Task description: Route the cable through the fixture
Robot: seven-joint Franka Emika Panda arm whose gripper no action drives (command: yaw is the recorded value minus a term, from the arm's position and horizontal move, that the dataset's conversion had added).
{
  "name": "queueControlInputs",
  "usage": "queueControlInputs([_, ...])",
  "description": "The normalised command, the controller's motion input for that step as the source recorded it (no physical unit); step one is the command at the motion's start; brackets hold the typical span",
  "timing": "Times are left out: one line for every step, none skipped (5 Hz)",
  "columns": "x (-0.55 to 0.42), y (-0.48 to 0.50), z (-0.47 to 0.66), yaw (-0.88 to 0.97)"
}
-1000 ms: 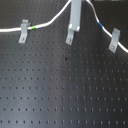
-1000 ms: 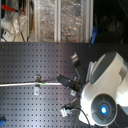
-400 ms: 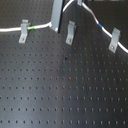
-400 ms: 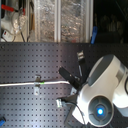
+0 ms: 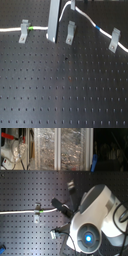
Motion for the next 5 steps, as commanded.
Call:
queueControlInputs([-0.156, 0.149, 0.1, -0.37])
queueControlInputs([0.001, 0.001, 0.1, -0.19])
queueControlInputs([-0.064, 0.019, 0.24, -0.49])
queueControlInputs([0.0, 0.0, 0.03, 0.0])
queueControlInputs([-0.107, 0.013, 0.22, 0.61])
